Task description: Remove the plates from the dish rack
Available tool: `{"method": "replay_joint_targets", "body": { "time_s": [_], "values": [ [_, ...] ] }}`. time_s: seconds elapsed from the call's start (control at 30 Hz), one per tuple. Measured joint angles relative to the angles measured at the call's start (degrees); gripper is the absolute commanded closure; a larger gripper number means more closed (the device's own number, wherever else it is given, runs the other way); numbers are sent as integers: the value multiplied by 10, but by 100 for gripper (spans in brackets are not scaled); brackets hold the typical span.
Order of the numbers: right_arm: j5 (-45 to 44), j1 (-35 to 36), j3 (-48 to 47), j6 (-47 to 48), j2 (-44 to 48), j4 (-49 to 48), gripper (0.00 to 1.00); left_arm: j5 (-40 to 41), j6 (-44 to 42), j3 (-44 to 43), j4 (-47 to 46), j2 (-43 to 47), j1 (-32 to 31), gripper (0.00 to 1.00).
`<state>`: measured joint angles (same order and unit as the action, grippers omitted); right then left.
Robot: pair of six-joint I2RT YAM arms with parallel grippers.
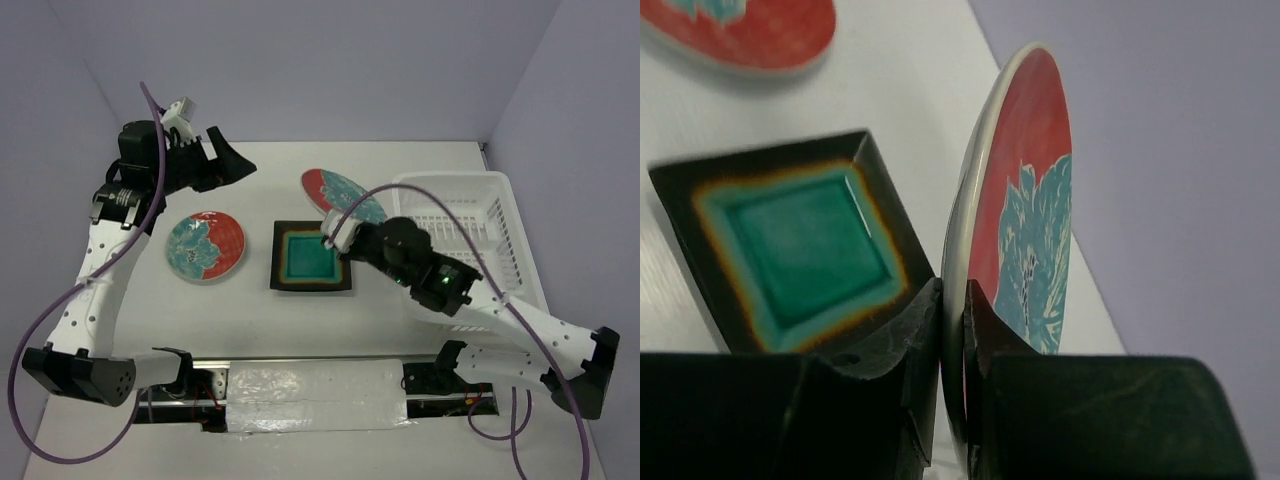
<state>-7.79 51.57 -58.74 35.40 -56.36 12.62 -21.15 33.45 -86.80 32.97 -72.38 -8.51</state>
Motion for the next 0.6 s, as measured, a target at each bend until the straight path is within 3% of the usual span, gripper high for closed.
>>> {"method": "replay_joint_targets", "body": {
  "time_s": [0.17, 0.6],
  "values": [
    [-104, 86, 105, 125, -19, -73, 100, -58, 28, 54, -39, 44, 1, 11],
    [-252, 196, 116, 306, -130, -340, 100, -105, 74, 203, -108, 68, -15, 14]
  ]
}}
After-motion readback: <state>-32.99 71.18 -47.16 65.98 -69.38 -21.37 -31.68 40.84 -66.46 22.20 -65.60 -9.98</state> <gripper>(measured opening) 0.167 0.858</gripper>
